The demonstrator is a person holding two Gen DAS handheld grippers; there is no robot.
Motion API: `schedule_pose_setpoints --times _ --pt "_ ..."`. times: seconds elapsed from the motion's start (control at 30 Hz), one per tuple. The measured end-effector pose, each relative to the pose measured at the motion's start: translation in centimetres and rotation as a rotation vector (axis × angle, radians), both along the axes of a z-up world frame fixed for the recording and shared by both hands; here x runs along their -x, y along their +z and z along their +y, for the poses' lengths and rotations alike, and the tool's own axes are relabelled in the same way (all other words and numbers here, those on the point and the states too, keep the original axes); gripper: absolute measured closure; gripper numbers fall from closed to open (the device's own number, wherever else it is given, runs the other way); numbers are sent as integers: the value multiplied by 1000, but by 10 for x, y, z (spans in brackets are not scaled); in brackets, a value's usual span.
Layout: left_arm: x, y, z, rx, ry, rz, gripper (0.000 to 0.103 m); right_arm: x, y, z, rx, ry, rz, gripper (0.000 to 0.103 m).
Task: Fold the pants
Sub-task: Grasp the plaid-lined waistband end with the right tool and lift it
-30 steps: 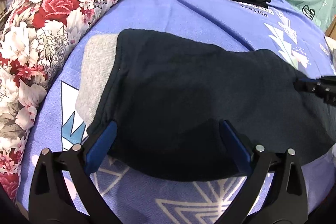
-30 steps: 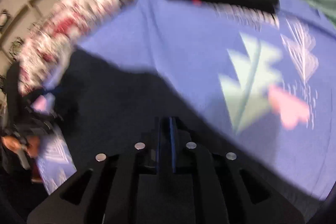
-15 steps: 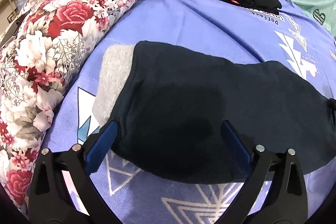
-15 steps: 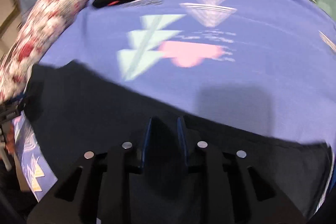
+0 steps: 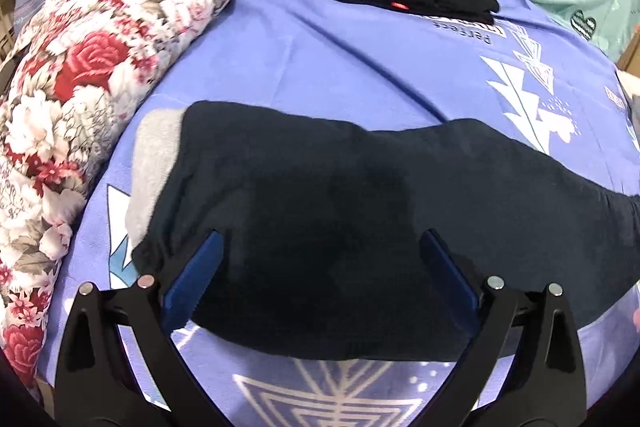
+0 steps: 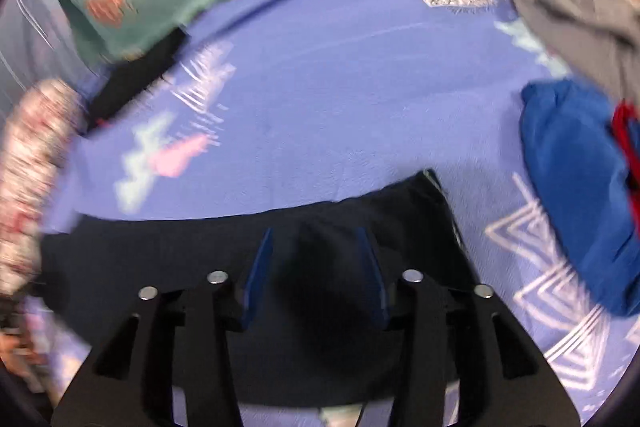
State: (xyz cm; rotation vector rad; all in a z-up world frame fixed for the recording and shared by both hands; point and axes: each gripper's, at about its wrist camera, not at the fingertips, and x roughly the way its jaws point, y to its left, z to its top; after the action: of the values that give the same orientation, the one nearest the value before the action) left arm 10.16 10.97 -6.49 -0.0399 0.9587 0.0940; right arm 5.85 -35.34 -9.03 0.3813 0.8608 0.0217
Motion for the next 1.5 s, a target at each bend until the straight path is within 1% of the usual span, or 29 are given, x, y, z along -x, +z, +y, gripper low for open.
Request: schedule_pose_setpoints --times 0.07,0.1,0.13,0.17,0.23,0.27,0.3,0.37,0.4,0.47,0.63,0.73,0.8,1.0,1.17,1.2,1.27,1.3,1.33,1.37,1.4,1.43,1.47,1.5 --pt "-3 -3 -5 -14 -12 6 3 12 -3 -13 28 -37 24 57" --pt "-5 -5 -6 -19 -10 13 3 22 -4 -25 51 -95 26 57" --pt "-6 -7 -6 -20 -3 21 3 21 -4 -27 52 -122 19 57" --pt "-7 -10 -4 -12 9 32 3 35 -3 -32 39 -154 5 57" --pt "-9 -12 -2 3 26 43 3 54 -4 -47 11 -202 11 52" --pt "-9 -11 -3 4 26 39 3 61 -5 -53 5 -214 16 46" --pt "-8 -10 -5 3 18 35 3 66 -5 -57 5 -221 16 36" --pt "-7 -8 -9 6 2 30 3 75 -4 -65 9 -240 16 29" --pt "-6 -7 -10 7 -4 28 3 77 -4 -66 8 -247 16 28" --pt "-4 -7 -12 8 -15 27 3 81 -5 -70 -18 -244 23 27" --pt "-4 -13 -11 -3 -20 45 3 85 -15 -65 -141 -215 71 27" --pt "-5 -17 -8 -11 -16 52 3 88 -20 -66 -240 -213 95 27" --pt "-5 -17 -9 -15 -19 49 3 89 -22 -66 -290 -204 100 27" --pt "-5 -19 -8 -15 -22 47 3 79 -25 -65 -368 -213 74 27" --pt "-4 -18 -6 -10 -26 45 3 59 -26 -57 -313 -226 42 27" --pt "-3 -17 -5 -4 -23 43 3 54 -26 -54 -299 -232 33 26" --pt "-2 -15 -2 2 -16 40 3 48 -28 -49 -301 -233 20 26" --pt "-2 -15 -2 0 -14 40 3 45 -29 -47 -301 -230 13 30" --pt "-1 -15 -2 -2 -13 41 3 41 -31 -46 -303 -226 12 36" --pt "0 -15 -2 -4 -16 41 3 38 -34 -45 -312 -219 22 52" --pt "0 -15 -2 -7 -19 41 3 34 -36 -43 -312 -208 30 59" --pt "0 -16 -2 -11 -21 42 3 34 -36 -42 -298 -209 31 61" --pt "0 -17 -3 -17 -23 43 3 33 -36 -41 -293 -210 36 67" --pt "0 -18 -3 -20 -24 42 3 32 -37 -42 -314 -210 38 73"
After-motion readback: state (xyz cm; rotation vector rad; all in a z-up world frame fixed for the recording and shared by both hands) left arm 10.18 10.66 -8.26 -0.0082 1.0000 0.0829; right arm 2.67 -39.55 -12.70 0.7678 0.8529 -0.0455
